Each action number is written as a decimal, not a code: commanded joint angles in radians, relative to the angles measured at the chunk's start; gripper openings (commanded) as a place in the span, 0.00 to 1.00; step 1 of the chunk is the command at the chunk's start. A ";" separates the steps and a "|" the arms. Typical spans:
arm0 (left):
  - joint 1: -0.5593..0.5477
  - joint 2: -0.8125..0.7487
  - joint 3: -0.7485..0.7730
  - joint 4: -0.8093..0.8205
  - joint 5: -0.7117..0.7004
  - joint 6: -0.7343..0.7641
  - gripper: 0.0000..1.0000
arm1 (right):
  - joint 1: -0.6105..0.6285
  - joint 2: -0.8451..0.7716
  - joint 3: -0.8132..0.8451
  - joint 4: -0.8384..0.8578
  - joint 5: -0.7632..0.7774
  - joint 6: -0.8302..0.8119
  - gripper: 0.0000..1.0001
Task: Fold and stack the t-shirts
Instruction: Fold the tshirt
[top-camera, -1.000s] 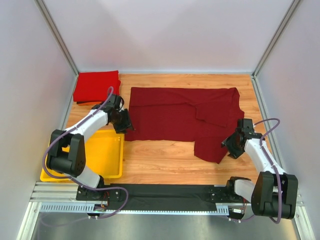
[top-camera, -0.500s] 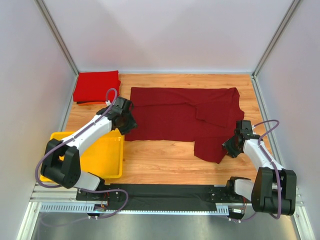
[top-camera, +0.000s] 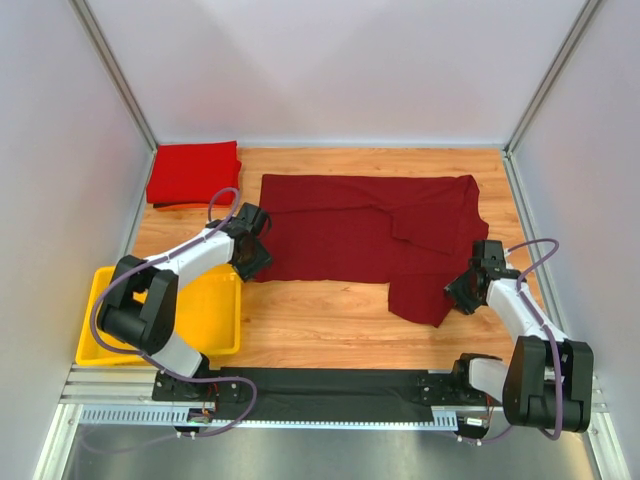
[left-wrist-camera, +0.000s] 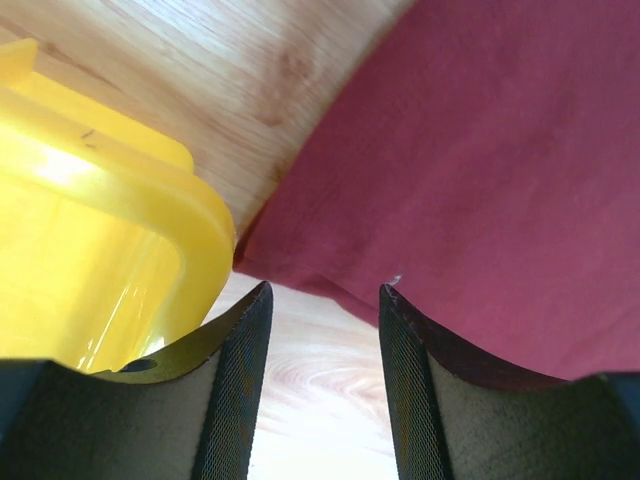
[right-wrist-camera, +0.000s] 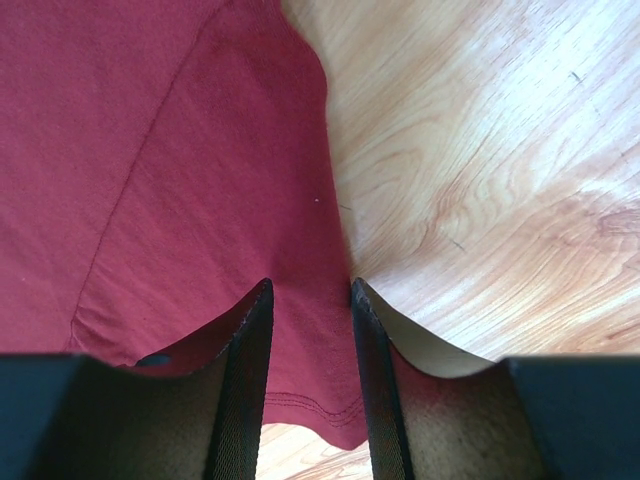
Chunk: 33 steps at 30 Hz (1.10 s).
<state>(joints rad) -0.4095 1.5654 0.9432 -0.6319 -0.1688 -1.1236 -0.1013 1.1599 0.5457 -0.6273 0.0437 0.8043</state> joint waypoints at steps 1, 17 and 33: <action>0.005 -0.018 -0.010 -0.012 -0.078 -0.077 0.54 | 0.003 -0.035 0.000 0.031 0.010 -0.011 0.39; 0.003 0.093 0.043 -0.014 -0.097 -0.047 0.49 | 0.003 -0.042 -0.069 0.058 0.047 0.044 0.38; 0.003 0.058 0.112 -0.006 -0.149 0.065 0.00 | 0.003 -0.083 0.032 -0.005 0.071 -0.007 0.00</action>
<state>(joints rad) -0.4095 1.6646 1.0130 -0.6460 -0.2749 -1.1004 -0.1009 1.1053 0.5156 -0.6159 0.0879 0.8230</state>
